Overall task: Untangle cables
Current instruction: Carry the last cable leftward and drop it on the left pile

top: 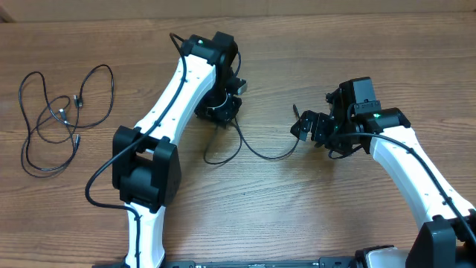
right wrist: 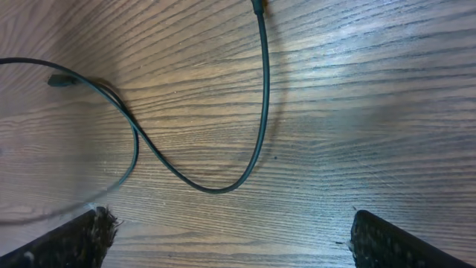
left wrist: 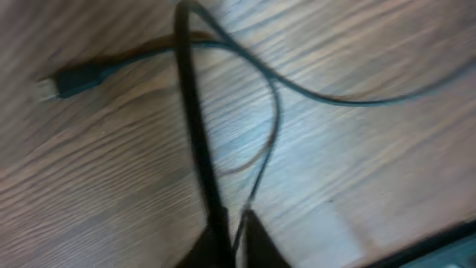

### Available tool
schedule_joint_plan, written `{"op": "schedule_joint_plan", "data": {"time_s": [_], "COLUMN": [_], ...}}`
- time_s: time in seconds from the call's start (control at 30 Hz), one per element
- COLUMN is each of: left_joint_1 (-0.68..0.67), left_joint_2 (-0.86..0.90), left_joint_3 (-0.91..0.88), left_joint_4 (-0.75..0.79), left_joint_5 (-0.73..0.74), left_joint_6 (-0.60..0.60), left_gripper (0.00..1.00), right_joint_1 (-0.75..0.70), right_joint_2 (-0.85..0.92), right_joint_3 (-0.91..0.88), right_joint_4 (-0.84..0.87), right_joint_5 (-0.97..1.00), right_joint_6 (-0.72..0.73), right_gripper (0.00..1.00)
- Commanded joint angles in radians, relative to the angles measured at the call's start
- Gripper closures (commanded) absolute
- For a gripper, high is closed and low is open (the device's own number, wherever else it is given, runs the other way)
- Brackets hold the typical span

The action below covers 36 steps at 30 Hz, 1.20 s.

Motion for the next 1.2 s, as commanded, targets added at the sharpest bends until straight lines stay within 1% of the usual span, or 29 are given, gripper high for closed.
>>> {"op": "schedule_joint_plan", "data": {"time_s": [0.0, 0.13, 0.17, 0.27, 0.3, 0.33, 0.43, 0.53, 0.57, 0.6, 0.7, 0.8, 1.17], "left_joint_1": [0.019, 0.080, 0.129, 0.235, 0.280, 0.354, 0.483, 0.607, 0.668, 0.701, 0.765, 0.796, 0.797], "left_joint_2": [-0.043, -0.105, -0.137, -0.185, -0.201, -0.222, -0.246, -0.254, -0.254, -0.253, -0.246, -0.237, -0.232], "left_joint_3": [0.027, 0.113, 0.169, 0.278, 0.318, 0.376, 0.459, 0.507, 0.511, 0.510, 0.499, 0.477, 0.449], "left_joint_4": [0.010, 0.014, 0.014, 0.020, 0.027, 0.047, 0.095, 0.111, 0.100, 0.084, 0.045, 0.010, 0.002], "left_joint_5": [-0.185, -0.360, -0.441, -0.555, -0.584, -0.621, -0.613, -0.588, -0.568, -0.536, -0.418, -0.353, -0.351], "left_joint_6": [-0.095, -0.195, -0.224, -0.267, -0.267, -0.281, -0.286, -0.324, -0.361, -0.379, -0.386, -0.386, -0.386], "left_gripper": [0.96, 0.96, 0.96, 0.96, 0.96, 0.96, 0.96, 0.96, 0.96, 0.96, 0.96, 0.96, 0.96], "right_joint_1": [0.004, 0.004, 0.004, 0.004, 0.004, 0.004, 0.004, 0.004, 0.004, 0.004, 0.004, 0.004, 0.004], "right_joint_2": [0.006, 0.006, 0.006, 0.006, 0.006, 0.006, 0.006, 0.006, 0.006, 0.006, 0.006, 0.006, 0.006], "right_joint_3": [-0.005, -0.005, -0.005, -0.005, -0.005, -0.005, -0.005, -0.005, -0.005, -0.005, -0.005, -0.005, -0.005], "right_joint_4": [0.002, 0.002, 0.002, 0.001, 0.001, 0.002, 0.002, 0.002, 0.002, 0.002, 0.003, 0.003, 0.002], "right_joint_5": [0.011, 0.011, 0.011, 0.011, 0.011, 0.011, 0.011, 0.011, 0.011, 0.011, 0.011, 0.011, 0.011], "right_joint_6": [0.004, 0.004, 0.004, 0.004, 0.004, 0.004, 0.004, 0.004, 0.004, 0.004, 0.004, 0.004, 0.004], "right_gripper": [0.00, 0.00, 0.00, 0.00, 0.00, 0.00, 0.00, 0.00, 0.00, 0.00, 0.00, 0.00, 0.00]}}
